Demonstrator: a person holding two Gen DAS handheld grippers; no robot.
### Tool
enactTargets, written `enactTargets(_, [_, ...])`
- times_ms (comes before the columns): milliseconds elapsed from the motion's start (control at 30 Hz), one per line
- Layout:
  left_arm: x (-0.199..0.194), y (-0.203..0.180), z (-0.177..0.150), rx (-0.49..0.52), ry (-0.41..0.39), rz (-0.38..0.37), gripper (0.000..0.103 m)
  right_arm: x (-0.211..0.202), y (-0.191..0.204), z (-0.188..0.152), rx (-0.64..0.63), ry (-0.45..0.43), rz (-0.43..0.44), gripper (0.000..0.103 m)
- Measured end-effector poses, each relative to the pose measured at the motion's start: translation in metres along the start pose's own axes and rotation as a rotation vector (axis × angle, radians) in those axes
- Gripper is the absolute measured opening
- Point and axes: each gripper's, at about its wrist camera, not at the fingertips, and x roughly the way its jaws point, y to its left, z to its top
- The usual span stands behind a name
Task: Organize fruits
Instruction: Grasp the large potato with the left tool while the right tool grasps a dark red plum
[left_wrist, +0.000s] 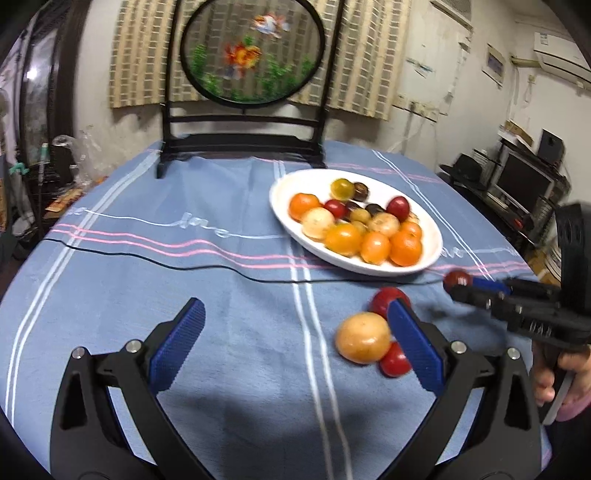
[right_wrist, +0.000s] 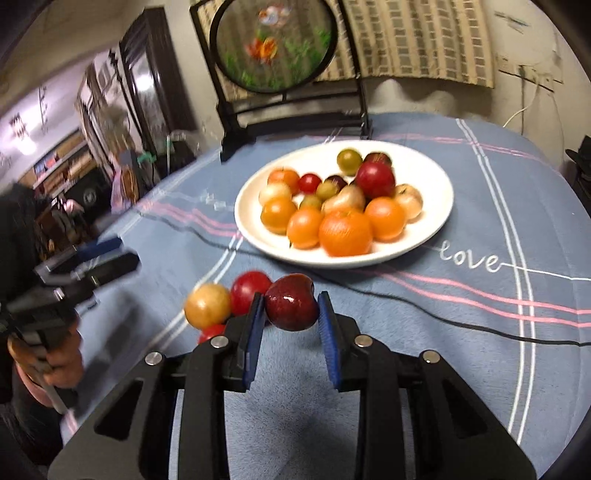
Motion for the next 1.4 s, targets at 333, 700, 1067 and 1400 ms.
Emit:
enactTargets(333, [0.019,-0.020,-0.005,0.032,0.073,-0.060,0.100,-0.007,0.009,0.000,-0.031,-0.020,0.004,0.030])
enactTargets(700, [0.031,-0.017,-0.002,-0.047,0.099,-0.081,0.098,0.012,0.012,-0.006,-0.061,0.057,0.000,0.027])
enactTargets(1067, [0.020,-0.017,-0.003,-0.037,0.062,-0.059,0.098,0.034,0.009,-0.009,-0.122,0.129,-0.058,0.038])
enactTargets(1400, [0.016,-0.021,-0.006,0.002,0.052,-0.051,0.098,0.054,0.027,-0.016,-0.155,0.222,0.013,0.038])
